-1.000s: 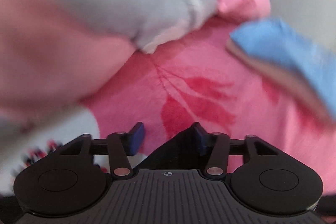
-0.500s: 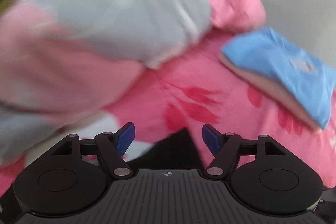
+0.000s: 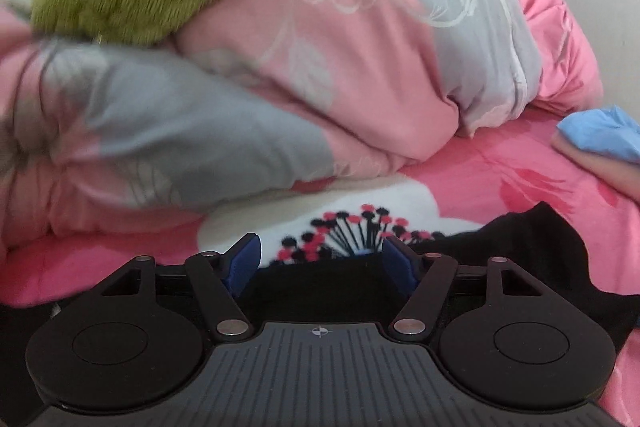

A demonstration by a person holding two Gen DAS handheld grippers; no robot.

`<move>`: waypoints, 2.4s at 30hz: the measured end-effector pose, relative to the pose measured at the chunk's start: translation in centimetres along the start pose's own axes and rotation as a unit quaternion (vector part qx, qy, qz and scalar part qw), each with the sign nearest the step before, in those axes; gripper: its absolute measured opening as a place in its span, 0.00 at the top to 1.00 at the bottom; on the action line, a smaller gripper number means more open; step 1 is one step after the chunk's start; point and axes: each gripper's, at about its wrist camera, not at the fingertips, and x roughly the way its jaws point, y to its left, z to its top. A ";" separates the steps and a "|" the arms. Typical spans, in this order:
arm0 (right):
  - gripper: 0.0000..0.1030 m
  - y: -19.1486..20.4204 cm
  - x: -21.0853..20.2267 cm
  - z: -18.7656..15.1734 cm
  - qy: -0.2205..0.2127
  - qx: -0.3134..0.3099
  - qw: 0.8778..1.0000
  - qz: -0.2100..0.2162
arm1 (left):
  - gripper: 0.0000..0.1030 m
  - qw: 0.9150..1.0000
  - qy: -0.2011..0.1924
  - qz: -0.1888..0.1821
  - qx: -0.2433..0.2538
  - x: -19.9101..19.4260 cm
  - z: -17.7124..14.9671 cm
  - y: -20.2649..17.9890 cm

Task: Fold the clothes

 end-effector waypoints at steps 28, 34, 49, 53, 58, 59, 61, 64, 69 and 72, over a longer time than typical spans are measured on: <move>0.37 6.0 9.9 7.7 0.016 -0.119 0.985 -0.120 | 0.42 0.987 0.001 -0.010 -0.158 1.0 -2.2 6.3; 0.98 5.8 12.0 7.2 0.035 -0.115 0.987 -0.106 | 0.43 0.988 -0.003 0.001 -0.157 1.0 -2.1 6.6; 0.95 3.5 11.9 8.3 -0.012 -0.091 0.987 -0.130 | 0.44 0.989 -0.001 0.007 -0.149 1.2 -2.2 6.6; 0.58 4.7 8.0 7.7 -0.031 -0.096 0.986 -0.130 | 0.44 0.988 -0.002 0.005 -0.151 1.2 -2.2 6.6; 0.57 6.5 2.2 4.1 0.001 -0.131 0.984 -0.121 | 0.44 0.988 -0.001 0.005 -0.153 1.1 -2.2 6.6; 0.57 6.5 1.6 3.3 0.016 -0.129 0.984 -0.121 | 0.44 0.988 -0.002 0.005 -0.154 1.1 -2.2 6.6; 0.57 6.2 1.4 2.3 0.035 -0.112 0.985 -0.127 | 0.44 0.988 -0.002 0.005 -0.155 1.1 -2.2 6.6; 0.62 5.6 1.5 1.6 0.048 -0.083 0.989 -0.115 | 0.44 0.988 -0.002 0.004 -0.157 1.1 -2.2 6.6; 0.95 5.4 2.5 1.6 0.053 -0.067 0.990 -0.111 | 0.44 0.987 -0.002 0.004 -0.160 1.1 -2.2 6.7; 0.96 6.6 2.7 1.9 0.042 -0.083 0.991 -0.099 | 0.44 0.987 -0.003 0.004 -0.160 1.1 -2.2 6.7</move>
